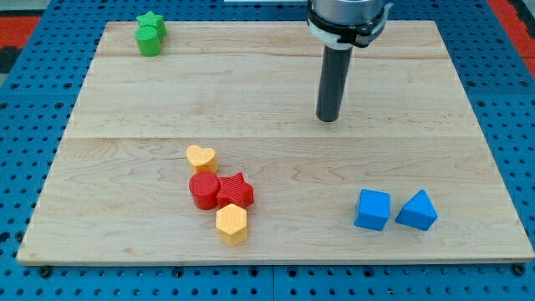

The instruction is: Place your arm horizontally to the yellow heart

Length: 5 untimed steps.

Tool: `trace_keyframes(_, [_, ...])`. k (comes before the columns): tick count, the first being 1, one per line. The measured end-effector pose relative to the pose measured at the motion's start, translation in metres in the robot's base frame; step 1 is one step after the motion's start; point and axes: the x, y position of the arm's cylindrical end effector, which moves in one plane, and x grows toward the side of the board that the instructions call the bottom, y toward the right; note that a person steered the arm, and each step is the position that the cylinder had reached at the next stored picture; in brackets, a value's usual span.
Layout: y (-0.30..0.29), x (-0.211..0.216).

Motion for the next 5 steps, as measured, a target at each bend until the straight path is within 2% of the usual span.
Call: trace_keyframes(5, [0.0078, 0.0000])
